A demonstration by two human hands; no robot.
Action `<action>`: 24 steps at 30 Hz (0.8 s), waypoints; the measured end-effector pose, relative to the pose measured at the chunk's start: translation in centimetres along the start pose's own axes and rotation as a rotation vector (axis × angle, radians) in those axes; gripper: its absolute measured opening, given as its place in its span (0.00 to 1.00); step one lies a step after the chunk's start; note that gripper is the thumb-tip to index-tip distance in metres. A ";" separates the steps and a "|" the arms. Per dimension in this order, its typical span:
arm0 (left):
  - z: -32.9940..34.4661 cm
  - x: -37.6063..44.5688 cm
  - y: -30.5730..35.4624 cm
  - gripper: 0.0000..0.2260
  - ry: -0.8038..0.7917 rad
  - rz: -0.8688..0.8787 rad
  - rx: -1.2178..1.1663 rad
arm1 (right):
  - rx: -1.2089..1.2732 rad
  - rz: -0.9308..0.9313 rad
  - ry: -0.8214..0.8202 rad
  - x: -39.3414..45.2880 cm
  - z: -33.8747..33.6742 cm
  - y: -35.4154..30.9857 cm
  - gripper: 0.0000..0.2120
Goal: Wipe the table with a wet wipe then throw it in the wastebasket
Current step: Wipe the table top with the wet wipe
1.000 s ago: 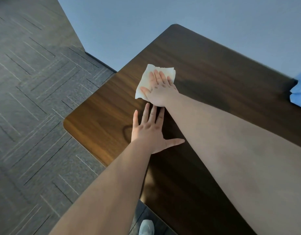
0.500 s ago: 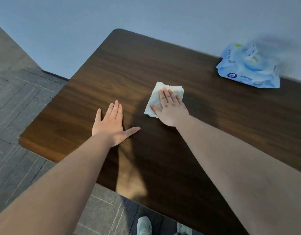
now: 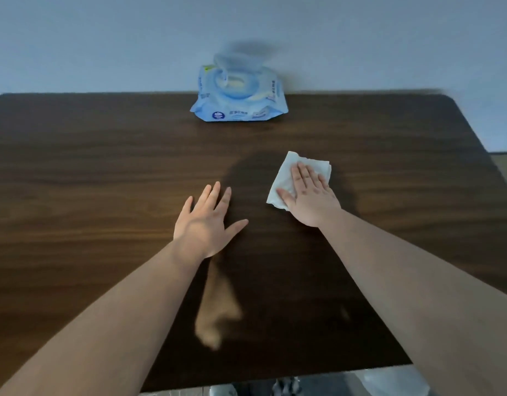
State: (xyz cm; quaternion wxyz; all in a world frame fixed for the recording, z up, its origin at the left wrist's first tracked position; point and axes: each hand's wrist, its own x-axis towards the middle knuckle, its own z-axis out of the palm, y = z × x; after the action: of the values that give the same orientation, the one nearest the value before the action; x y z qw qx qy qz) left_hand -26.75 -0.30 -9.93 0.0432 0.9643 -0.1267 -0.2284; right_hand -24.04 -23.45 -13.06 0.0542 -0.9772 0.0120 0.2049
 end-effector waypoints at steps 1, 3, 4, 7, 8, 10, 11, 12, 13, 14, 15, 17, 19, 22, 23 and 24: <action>0.1 0.6 1.5 0.35 -0.001 0.025 0.008 | 0.020 0.034 0.004 -0.3 -0.1 2.2 0.35; 0.3 1.9 4.5 0.36 0.007 0.080 0.023 | 0.058 0.110 0.016 -0.9 -0.2 6.6 0.36; 0.4 2.5 6.0 0.36 0.015 0.105 0.028 | 0.073 0.150 0.025 -1.2 -0.3 8.6 0.36; 0.5 4.0 10.0 0.37 0.031 0.173 0.039 | 0.104 0.260 0.037 -2.2 -0.8 14.1 0.35; 0.4 4.5 11.2 0.37 0.033 0.190 0.044 | 0.110 0.288 0.042 -2.5 -0.8 15.7 0.35; 0.4 5.3 13.3 0.38 0.028 0.216 0.060 | 0.121 0.331 0.060 -3.0 -0.9 18.4 0.35; 0.4 5.7 14.2 0.39 0.017 0.223 0.067 | 0.129 0.350 0.064 -3.2 -0.9 19.6 0.35; 0.5 6.1 15.0 0.39 0.001 0.225 0.075 | 0.136 0.370 0.066 -3.4 -0.9 20.8 0.35; 0.7 6.5 15.7 0.40 -0.020 0.221 0.087 | 0.140 0.390 0.067 -3.6 -0.9 21.9 0.35; 0.9 6.8 16.1 0.40 -0.044 0.210 0.104 | 0.141 0.407 0.069 -3.7 -0.9 22.9 0.35; 1.0 7.0 16.2 0.41 -0.069 0.195 0.123 | 0.139 0.421 0.072 -3.8 -1.0 23.8 0.34; 1.2 7.4 16.2 0.42 -0.118 0.174 0.146 | 0.139 0.460 0.072 -4.1 -1.1 25.5 0.34; 1.1 7.6 16.2 0.42 -0.147 0.169 0.157 | 0.147 0.504 0.075 -4.4 -1.2 26.9 0.34; 0.9 7.5 16.3 0.42 -0.145 0.164 0.166 | 0.157 0.540 0.082 -4.6 -1.3 27.9 0.34; 0.9 7.4 16.4 0.42 -0.143 0.163 0.167 | 0.157 0.547 0.078 -4.6 -1.3 27.9 0.33; 1.0 7.3 16.4 0.42 -0.140 0.163 0.166 | 0.155 0.552 0.072 -4.6 -1.3 27.8 0.33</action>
State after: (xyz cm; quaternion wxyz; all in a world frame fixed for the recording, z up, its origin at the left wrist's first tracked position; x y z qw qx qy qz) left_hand -24.60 -18.02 -11.61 -0.0273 0.9328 -0.2257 -0.2797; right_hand -29.01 -51.24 -12.80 0.0705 -0.9366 0.2949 0.1754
